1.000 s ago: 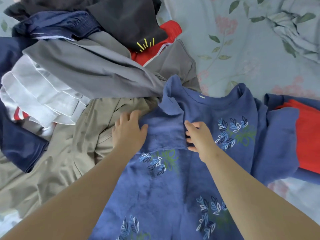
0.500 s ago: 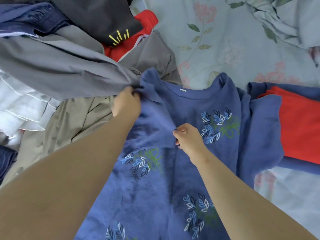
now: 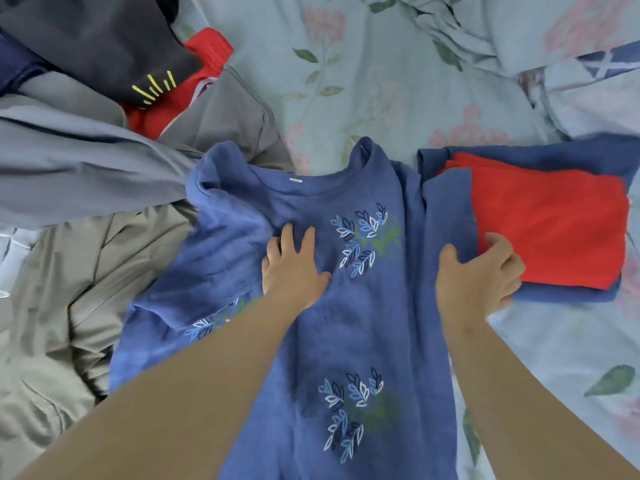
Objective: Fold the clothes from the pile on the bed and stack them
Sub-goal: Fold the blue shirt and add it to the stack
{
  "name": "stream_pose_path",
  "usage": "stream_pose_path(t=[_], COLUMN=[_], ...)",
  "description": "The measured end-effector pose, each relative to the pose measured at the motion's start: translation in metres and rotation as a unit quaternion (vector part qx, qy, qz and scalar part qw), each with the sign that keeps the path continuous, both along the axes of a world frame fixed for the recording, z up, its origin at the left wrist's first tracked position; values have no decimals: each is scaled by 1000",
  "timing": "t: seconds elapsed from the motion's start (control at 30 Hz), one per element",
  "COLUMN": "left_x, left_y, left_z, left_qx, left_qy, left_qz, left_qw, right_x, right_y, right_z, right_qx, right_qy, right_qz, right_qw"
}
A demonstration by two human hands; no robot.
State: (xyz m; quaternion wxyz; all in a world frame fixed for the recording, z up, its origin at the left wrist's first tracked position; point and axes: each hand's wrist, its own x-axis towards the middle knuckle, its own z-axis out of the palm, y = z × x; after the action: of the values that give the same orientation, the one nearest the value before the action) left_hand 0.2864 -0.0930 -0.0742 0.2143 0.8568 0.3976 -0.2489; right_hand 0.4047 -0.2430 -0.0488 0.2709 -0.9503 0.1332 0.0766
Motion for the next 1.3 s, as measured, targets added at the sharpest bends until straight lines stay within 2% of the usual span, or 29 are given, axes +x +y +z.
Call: stream_pose_path(t=[0.1,0.17,0.23,0.3,0.37,0.43,0.47,0.5,0.53,0.6,0.63,0.7,0.83,0.9,1.03,1.1,1.17,1.23,1.3], left_x=[-3,-7,-13,-19,-23,-26,-26,-25,-25,-22,-20,-11,16,30,46,52,60,69,79], left_y=[1,6,10,14,18,21,21,22,22,21,19,10,-20,-29,-37,-42,-49,-58,-66], left_z=[-6,-7,-6,-5,-6,-4,0,2,3,5,6,12,11,9,4,7,11,14,11], left_qx=[-22,-40,-58,-81,-115,-164,-187,-201,-189,-97,-46,0,-47,-82,-127,-104,-44,18,22], left_qy=[8,2,-9,-44,-121,-209,-237,-252,-253,-234,-231,-247,-246,-229,-169,-127,-104,-158,-213], left_qz=[-6,-6,-7,8,55,158,222,277,302,288,275,246,99,60,20,-9,-24,-29,-35], left_qw=[1000,999,998,996,984,951,927,905,900,924,932,937,963,968,977,986,993,987,976], right_x=[13,21,23,17,2,-14,-21,-26,-30,-33,-33,-35,-45,-43,-33,-34,-36,-35,-33], right_y=[-11,-11,-5,5,19,29,30,28,24,12,6,-7,-23,-30,-52,-59,-61,-60,-61], right_z=[-2,-1,5,10,15,13,12,9,6,3,-2,-9,-30,-33,-27,-27,-31,-32,-34], right_qx=[-17,12,67,105,116,88,55,44,70,134,124,89,95,109,185,182,205,223,213], right_qy=[63,80,44,-41,-58,50,114,163,185,147,100,85,212,203,140,148,199,245,261], right_qz=[16,42,87,169,313,491,552,563,531,384,317,238,214,193,69,73,70,86,134], right_qw=[998,996,993,979,941,865,824,809,824,902,935,963,949,954,970,969,956,940,932])
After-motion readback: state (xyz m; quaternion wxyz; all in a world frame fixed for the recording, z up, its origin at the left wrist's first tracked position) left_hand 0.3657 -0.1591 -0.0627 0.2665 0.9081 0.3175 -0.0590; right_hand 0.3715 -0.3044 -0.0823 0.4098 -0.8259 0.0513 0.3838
